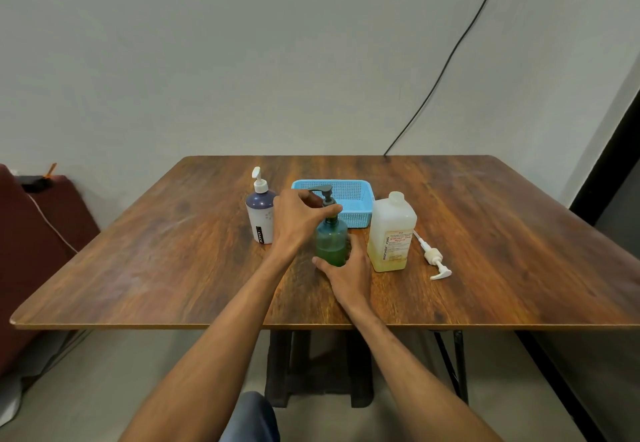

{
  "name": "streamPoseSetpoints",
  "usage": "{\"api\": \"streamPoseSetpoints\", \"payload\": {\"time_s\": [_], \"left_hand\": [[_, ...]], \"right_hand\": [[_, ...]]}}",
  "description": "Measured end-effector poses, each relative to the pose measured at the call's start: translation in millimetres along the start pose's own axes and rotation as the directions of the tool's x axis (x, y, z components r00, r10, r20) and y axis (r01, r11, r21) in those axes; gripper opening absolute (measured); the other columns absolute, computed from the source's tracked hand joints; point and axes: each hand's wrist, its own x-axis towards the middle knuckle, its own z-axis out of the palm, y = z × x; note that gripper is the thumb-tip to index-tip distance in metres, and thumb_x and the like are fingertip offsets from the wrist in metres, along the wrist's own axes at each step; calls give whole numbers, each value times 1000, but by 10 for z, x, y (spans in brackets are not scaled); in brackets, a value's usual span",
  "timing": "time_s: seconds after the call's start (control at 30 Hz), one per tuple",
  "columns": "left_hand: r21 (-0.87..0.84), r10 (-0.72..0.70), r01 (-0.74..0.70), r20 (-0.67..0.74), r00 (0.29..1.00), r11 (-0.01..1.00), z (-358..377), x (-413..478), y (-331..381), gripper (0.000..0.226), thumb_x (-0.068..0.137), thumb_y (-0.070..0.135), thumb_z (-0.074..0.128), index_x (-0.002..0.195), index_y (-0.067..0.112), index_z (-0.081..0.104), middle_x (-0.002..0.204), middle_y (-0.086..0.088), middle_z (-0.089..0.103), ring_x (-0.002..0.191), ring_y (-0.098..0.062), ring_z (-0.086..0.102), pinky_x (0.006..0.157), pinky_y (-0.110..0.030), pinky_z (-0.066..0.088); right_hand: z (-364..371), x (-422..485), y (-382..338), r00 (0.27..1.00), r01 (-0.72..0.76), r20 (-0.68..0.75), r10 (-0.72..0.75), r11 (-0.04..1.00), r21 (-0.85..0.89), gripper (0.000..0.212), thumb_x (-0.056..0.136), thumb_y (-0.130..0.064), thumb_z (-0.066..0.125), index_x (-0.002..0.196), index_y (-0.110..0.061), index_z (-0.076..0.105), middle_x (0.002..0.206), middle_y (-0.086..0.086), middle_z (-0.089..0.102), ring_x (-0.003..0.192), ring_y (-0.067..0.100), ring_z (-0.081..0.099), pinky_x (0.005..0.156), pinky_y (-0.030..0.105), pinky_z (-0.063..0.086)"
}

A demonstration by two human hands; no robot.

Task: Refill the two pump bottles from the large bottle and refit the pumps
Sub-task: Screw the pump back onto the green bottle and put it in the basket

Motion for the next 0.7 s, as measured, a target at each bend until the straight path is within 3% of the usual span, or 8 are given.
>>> {"api": "streamPoseSetpoints", "payload": {"time_s": [0.1, 0.3, 0.7], "left_hand": [[12, -3, 2, 14, 1000, 1000, 7, -17, -33, 32, 71, 34, 90, 87, 9, 79, 89, 0, 78, 76, -6, 73, 67, -26, 63], [25, -1, 1, 25, 1000, 1000, 14, -24, -38, 32, 73, 33, 89, 88, 7, 78, 87, -2, 76, 77, -10, 72, 69, -27, 62], [29, 44, -48, 122, 992, 998, 91, -46, -142, 19, 83, 25, 78, 99, 14, 75, 84, 3, 69, 76, -8, 60, 59, -7, 47]], "right_hand": [[2, -7, -4, 1000, 1, -3, -1, 1000, -3, 69, 70, -34, 89, 122, -42, 45, 122, -17, 56, 118, 8, 54, 103, 38, 49], [7, -14, -4, 1000, -10, -7, 9, 1000, -18, 69, 70, -37, 89, 122, -43, 45, 122, -18, 56, 118, 7, 54, 103, 39, 50], [-1, -19, -22, 1000, -7, -14, 7, 999, -49, 73, 70, -35, 90, 130, -32, 49, 125, -10, 60, 117, 12, 57, 99, 40, 54]]}}
